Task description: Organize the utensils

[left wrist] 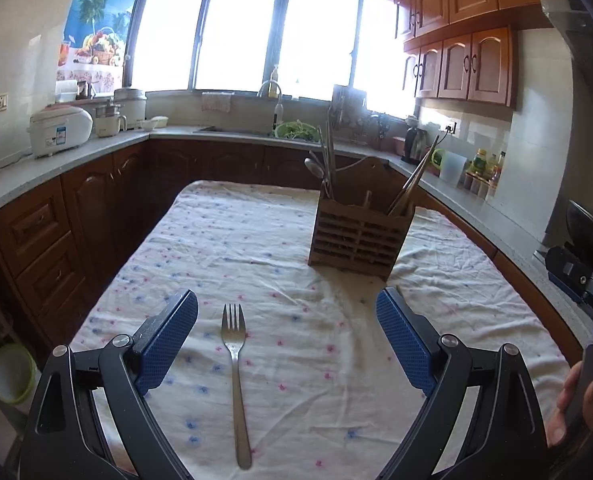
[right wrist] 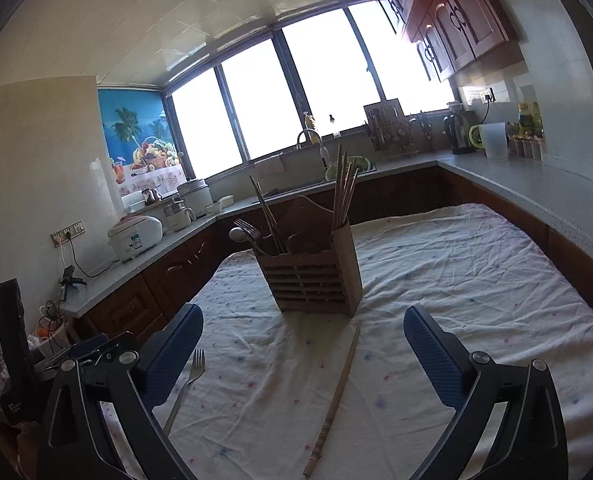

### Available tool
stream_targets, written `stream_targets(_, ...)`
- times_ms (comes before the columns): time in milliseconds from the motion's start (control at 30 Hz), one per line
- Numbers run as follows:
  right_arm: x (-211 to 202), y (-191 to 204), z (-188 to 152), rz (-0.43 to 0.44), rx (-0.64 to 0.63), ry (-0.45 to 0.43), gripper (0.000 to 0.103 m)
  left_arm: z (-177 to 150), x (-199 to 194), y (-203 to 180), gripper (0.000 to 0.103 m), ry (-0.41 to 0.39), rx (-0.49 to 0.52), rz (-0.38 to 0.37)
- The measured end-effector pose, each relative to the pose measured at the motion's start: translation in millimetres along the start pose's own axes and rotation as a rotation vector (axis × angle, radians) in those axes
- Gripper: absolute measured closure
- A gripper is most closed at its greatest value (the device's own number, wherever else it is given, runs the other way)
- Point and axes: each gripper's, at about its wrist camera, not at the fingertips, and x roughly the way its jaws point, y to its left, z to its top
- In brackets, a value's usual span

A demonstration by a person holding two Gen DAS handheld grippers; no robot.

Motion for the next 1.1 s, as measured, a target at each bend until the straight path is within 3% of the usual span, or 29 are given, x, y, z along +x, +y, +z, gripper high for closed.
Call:
stream_targets(67,-18.6,11.3,12.4,-0.022,-0.062,-0.062,0.000,7.1,-18.8,-5.6,0.000,-0.072,0.024,0.024)
stream_targets(233,-35.3,20.1,3.7,-0.074,-0.125,-0.119,0.000,1.3,-32.5,-11.9,0.000,-0.135,0.024,0.048)
stream_targets(567,-20.6,8.0,-66.4,-0.123,-0.133,-0.033,0.000,-51.4,-17.0,-30.4,0.000,-0.078,0.091,0.095)
stream_targets(867,-24.5,4.0,-76.2,-0.136,-0.131,-0.027,0.000,-66.1,-11.9,-32.5,0.000,-0.042,0.116,0.144)
stream_targets(1100,-27.9,1.4,-75.1,-0.135,-0.124,-0.040,0.000,-66.3,-15.7,-35.9,0.000,-0.060,0.129,0.149)
